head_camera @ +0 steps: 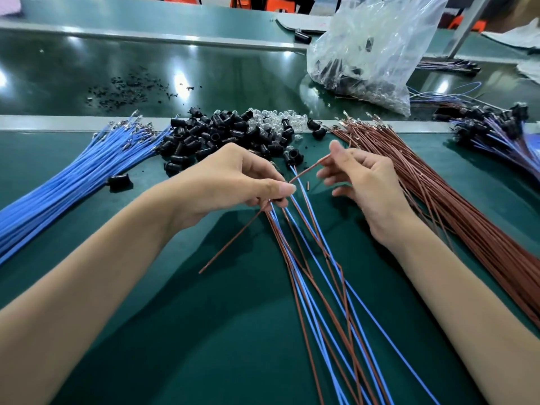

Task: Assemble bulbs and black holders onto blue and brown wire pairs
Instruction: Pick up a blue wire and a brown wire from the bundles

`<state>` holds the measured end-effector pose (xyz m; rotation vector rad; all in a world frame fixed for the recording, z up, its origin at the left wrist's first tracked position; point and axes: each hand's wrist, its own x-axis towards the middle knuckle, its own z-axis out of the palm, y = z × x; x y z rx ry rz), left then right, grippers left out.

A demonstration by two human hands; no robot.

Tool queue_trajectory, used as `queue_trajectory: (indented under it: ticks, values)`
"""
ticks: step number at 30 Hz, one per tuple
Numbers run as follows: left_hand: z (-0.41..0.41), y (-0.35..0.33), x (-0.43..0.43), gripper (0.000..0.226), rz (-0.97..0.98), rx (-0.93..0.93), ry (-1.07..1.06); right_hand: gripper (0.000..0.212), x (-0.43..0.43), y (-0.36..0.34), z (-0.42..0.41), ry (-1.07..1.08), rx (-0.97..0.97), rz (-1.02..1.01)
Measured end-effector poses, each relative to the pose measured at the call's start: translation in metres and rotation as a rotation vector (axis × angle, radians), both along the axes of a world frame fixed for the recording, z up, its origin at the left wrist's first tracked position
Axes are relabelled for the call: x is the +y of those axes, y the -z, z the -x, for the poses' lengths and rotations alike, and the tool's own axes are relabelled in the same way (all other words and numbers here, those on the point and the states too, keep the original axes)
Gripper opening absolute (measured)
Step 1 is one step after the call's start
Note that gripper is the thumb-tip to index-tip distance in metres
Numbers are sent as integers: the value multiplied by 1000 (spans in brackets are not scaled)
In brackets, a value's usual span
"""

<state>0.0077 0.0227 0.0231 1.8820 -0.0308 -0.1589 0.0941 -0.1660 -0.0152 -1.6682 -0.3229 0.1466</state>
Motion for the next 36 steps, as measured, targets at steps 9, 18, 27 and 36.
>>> queue_trajectory:
  ticks: [9,18,27,36]
  values:
    - [5,-24,49,8,75,88,176,46,-15,4,-29,319,-72,319]
    - [4,-6,56,25,176,52,332,36,-19,9,-31,365,-215,488]
    - [-1,21,43,26,303,137,455,37,-12,-2,-51,353,-423,896]
    - [-2,26,45,28,419,176,471,21,12,-7,-57,370,-91,360]
